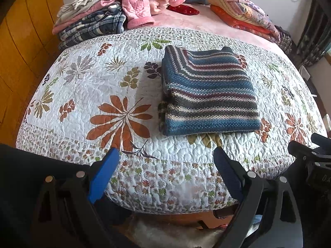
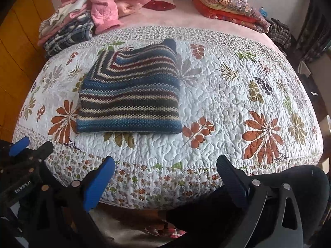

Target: Fold small clothes

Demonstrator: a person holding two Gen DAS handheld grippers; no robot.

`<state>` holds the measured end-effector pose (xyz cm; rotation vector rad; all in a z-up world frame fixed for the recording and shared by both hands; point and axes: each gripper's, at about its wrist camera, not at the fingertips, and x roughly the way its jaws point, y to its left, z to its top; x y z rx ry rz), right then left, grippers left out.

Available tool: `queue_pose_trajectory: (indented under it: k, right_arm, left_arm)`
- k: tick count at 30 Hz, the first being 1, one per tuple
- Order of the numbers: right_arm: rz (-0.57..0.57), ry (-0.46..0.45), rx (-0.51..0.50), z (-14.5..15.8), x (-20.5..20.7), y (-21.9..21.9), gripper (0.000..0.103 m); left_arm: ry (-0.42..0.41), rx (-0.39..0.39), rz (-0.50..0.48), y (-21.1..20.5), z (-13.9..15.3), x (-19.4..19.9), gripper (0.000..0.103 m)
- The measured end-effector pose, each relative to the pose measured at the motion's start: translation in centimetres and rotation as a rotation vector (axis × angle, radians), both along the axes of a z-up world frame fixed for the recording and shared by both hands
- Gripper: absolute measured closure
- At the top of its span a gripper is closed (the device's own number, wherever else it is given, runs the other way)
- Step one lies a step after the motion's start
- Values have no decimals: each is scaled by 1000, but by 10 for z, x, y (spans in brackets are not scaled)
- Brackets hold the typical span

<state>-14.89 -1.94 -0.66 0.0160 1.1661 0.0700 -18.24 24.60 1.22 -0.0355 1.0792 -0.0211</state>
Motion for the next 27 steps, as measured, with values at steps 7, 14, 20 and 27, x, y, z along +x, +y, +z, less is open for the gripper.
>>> queue_pose_trajectory:
  k: [7, 14, 20, 27]
  right_arm:
    - [-1, -7, -7, 3, 4, 0, 4]
    - [-4, 5, 10, -1, 10, -2, 4]
    - [8, 17, 9, -8, 13, 3, 4]
    - [5, 19, 11, -10, 14, 4, 4]
  left_arm:
    - [0, 10, -1, -2, 0, 4, 11]
    - [9, 21, 5, -2, -4, 10, 11]
    - [17, 21, 10, 0, -8, 14, 11]
    - [22, 19, 12, 0, -11, 15, 11]
